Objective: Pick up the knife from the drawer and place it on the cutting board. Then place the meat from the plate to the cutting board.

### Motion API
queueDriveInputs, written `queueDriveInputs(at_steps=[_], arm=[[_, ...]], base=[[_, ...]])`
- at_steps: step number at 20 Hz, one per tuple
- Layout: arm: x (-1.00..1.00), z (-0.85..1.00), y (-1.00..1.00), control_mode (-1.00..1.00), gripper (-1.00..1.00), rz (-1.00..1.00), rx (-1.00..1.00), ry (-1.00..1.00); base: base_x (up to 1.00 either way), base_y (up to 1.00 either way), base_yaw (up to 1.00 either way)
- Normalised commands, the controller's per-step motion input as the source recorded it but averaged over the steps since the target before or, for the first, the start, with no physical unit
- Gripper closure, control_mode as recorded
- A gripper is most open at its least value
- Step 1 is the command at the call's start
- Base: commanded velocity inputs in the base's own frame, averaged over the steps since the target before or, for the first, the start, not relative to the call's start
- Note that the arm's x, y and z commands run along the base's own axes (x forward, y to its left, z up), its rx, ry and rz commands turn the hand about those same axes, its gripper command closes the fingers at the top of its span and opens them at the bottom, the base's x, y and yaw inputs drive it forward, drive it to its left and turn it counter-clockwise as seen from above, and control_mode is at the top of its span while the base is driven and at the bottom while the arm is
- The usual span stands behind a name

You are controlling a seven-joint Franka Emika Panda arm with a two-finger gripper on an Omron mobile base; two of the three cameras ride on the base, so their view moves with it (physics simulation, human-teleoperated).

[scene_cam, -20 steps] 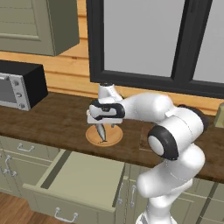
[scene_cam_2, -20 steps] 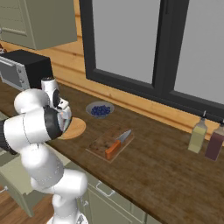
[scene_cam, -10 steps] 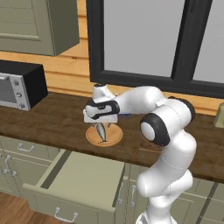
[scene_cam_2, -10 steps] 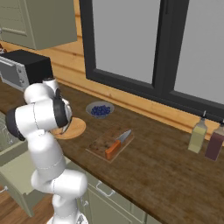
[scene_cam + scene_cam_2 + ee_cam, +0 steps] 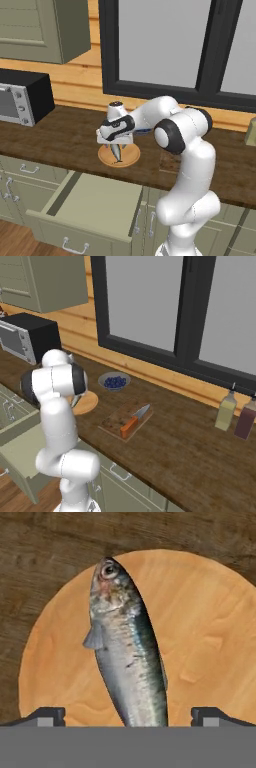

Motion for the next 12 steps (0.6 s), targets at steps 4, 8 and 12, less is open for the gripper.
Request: queueDriveInputs(at_steps=[4, 8, 12], arm=[[0.33, -0.51, 0.19, -1.0, -1.0, 0.0, 0.0, 0.0], [0.05, -0.61, 0.01, -1.0, -1.0, 0.01, 0.0, -0.03], [0.0, -0.68, 0.0, -1.0, -1.0, 0.05, 0.0, -0.04]], base=[[0.0, 0.0, 0.0], [0.0, 0.0, 0.0], [0.0, 0.0, 0.0]])
